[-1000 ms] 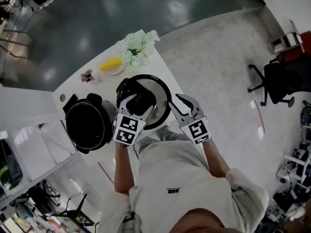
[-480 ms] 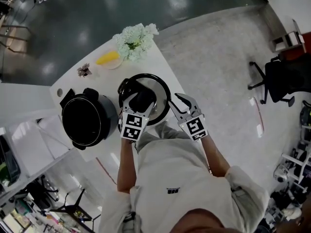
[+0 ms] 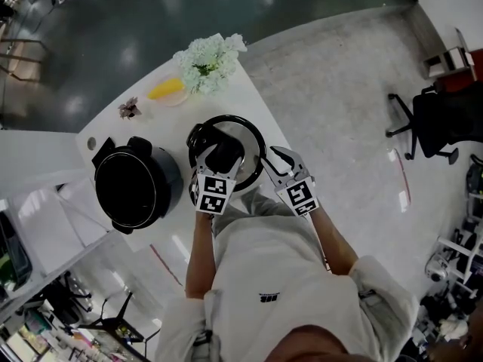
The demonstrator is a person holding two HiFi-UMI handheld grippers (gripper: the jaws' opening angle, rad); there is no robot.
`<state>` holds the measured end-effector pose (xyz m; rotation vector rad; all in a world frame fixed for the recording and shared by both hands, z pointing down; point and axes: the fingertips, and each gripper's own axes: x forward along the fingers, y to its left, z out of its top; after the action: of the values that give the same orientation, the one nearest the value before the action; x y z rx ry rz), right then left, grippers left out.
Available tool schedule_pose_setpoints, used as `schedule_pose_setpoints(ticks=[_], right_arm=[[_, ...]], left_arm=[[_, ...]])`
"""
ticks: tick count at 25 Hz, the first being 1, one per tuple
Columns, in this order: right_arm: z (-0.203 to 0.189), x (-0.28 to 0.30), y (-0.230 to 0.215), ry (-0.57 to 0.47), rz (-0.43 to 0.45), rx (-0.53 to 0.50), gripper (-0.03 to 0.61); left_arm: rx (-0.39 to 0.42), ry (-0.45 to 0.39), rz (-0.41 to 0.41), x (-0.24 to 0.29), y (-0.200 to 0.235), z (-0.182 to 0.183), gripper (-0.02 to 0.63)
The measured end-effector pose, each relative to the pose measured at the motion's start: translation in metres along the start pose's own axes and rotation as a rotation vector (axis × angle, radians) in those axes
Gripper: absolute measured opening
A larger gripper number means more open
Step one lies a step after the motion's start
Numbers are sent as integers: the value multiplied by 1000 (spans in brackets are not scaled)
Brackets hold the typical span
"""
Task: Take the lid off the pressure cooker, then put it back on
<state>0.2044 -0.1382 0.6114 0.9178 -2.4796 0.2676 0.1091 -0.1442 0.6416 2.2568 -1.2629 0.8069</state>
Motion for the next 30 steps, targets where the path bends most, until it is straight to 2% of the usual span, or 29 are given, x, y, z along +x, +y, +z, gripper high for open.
schedule_pose_setpoints(ticks=[15, 30], right_arm=[[-38, 15, 4, 54, 5, 10, 137], [-55, 15, 6, 78, -1, 20, 137]], left_arm=[[-7, 41, 10, 32, -2, -38, 286], [-2, 46, 31, 44, -3, -51, 287]])
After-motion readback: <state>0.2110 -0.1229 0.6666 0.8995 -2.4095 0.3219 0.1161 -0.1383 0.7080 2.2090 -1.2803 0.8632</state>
